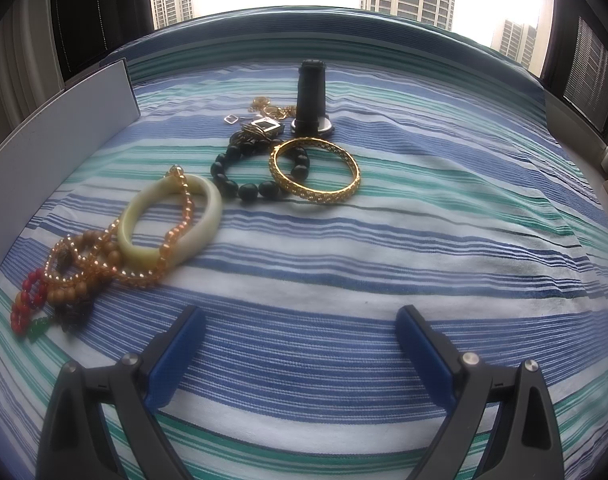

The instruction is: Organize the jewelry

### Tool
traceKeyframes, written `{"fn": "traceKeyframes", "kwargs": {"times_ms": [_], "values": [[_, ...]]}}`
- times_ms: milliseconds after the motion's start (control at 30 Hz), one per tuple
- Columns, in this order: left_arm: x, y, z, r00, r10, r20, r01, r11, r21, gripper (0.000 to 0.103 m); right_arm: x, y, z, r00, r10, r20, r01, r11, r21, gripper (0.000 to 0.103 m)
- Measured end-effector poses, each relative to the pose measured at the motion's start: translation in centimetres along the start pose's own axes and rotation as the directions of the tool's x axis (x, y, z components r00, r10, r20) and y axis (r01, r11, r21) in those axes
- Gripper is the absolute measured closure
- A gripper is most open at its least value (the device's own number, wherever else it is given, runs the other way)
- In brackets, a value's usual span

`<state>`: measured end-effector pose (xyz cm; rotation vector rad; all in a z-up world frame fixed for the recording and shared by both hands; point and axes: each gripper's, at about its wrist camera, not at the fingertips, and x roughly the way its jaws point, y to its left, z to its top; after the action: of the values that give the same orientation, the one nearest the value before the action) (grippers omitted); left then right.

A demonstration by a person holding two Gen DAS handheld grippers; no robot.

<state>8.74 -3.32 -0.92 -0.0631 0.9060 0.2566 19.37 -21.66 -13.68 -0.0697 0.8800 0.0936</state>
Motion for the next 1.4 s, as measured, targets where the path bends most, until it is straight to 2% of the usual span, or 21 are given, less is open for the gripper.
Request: {"fn": "traceKeyframes", "kwargs": {"times_ms": [233,1400], "values": [[0.0,-1.0,-0.4,1.000,-0.012,-0.008,0.012,0.999,0.034,0.000,0.0,0.0,0.0,1.000,0.000,0.000,0.000,1.000,0.000,0.005],[0.0,-1.1,-0.1,1.000,-0.012,-0.017,0.013,0.999,0.036,0.000,-0.1,-0.1,0.1,1.000,0.002,-0.001,-0.002,1.000,0.001,0.005]]}}
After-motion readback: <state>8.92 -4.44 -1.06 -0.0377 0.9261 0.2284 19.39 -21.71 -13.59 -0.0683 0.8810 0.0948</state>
